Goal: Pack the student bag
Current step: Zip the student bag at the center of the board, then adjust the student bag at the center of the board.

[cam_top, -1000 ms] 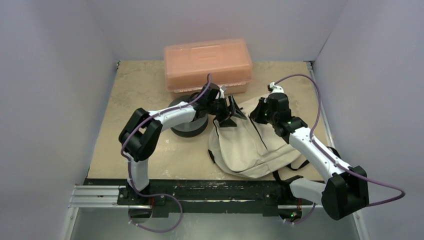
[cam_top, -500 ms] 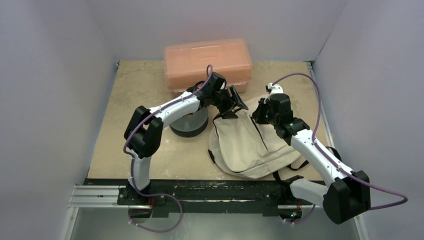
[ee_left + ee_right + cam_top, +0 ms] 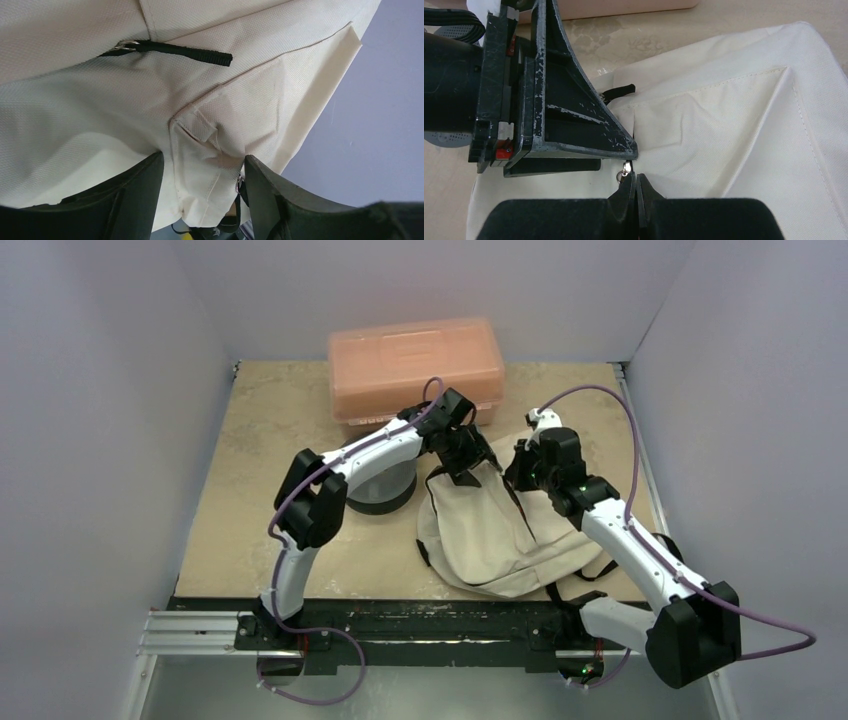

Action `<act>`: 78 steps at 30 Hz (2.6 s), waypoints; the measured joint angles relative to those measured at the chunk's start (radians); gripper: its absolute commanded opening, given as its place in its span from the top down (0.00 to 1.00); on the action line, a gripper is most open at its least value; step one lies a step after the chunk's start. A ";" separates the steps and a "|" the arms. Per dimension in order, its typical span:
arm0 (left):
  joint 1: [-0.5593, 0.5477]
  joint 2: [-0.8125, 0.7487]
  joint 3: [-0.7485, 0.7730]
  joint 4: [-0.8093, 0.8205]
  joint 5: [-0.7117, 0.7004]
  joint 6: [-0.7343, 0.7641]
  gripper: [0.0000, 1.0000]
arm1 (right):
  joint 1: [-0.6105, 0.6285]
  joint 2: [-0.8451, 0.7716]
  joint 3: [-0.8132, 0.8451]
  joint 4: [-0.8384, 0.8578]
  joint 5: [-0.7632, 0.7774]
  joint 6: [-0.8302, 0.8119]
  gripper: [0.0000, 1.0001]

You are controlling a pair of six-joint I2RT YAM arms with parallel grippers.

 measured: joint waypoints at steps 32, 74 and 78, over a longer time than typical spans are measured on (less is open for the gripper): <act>0.023 0.039 0.015 0.032 0.074 -0.003 1.00 | 0.002 -0.377 0.011 -0.424 0.078 0.245 1.00; 0.063 0.039 0.004 0.038 0.114 0.024 0.89 | 0.001 -0.707 0.027 -0.830 0.326 0.636 1.00; 0.063 0.030 -0.040 0.095 0.130 0.030 0.74 | 0.001 -0.696 0.033 -0.720 0.258 0.545 0.75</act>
